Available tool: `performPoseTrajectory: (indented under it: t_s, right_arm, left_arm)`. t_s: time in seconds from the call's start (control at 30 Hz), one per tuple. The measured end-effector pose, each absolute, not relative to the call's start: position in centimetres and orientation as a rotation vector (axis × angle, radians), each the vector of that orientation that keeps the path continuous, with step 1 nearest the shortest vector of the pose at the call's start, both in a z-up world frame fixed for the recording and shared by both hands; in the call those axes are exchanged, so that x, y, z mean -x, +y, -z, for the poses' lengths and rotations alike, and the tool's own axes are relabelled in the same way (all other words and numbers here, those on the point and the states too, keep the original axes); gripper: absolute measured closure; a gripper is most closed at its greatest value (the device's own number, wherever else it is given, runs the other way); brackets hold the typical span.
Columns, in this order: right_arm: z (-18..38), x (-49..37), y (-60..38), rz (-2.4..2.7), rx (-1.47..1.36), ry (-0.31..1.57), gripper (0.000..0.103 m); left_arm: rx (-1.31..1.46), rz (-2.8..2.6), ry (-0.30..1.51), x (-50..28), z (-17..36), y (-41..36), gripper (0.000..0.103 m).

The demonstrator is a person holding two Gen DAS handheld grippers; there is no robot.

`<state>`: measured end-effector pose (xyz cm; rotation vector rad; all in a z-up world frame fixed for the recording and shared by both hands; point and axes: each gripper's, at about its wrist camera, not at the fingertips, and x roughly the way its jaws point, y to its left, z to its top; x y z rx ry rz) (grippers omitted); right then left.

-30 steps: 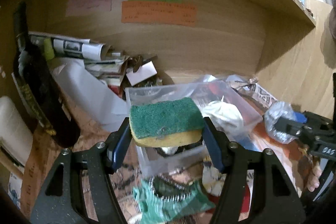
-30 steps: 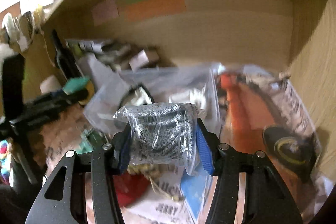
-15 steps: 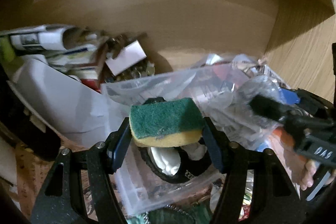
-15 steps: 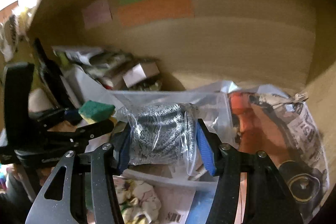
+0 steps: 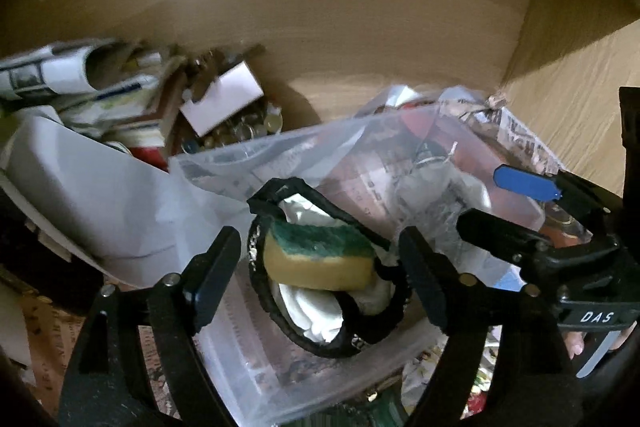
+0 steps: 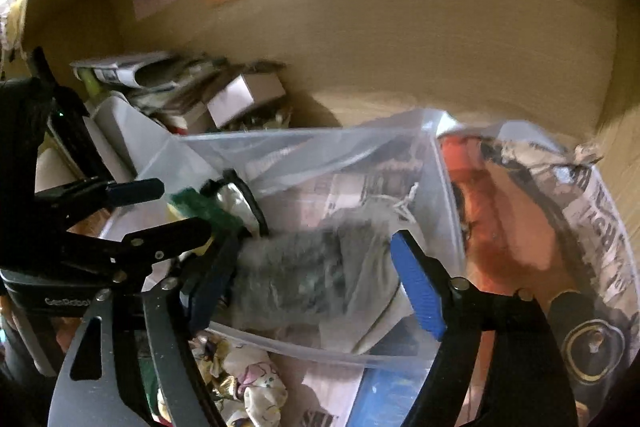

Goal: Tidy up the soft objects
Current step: 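Place the sponge into the box with the left tool while the right tool drops the steel wool in, then grasp the braided black-white cord with the left tool while the right tool grasps the floral cloth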

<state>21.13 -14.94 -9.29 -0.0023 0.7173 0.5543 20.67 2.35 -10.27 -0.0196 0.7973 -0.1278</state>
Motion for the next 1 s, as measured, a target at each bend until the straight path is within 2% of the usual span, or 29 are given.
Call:
performPoseTrajectory:
  t_s: [0.07, 0.3, 0.5, 0.7, 1.0]
  right_arm:
    - [8.4, -20.5, -15.2, -0.554, 0.001, 0.689, 0.024]
    - [5.4, -17.3, -16.2, -0.574, -0.007, 0.576, 0.016]
    - [5.3, -14.4, -16.3, -0.592, 0.011, 0.539, 0.003]
    - [7.8, -13.0, -15.9, -0.614, 0.021, 0.617, 0.003]
    - [14.1, -13.7, -13.5, -0.669, 0.059, 0.839, 0.003]
  left_arm:
    - [0.027, 0.127, 0.771, -20.0, 9.4, 2.7, 0.020]
    - [0.016, 0.104, 0.636, -15.5, 5.9, 3.7, 0.002]
    - [0.006, 0.080, 0.617, -12.0, 5.8, 4.8, 0.001]
    - [-0.007, 0.067, 0.673, -10.2, 8.2, 5.1, 0.001]
    - [0.012, 0.079, 0.812, -9.3, 13.3, 5.0, 0.001]
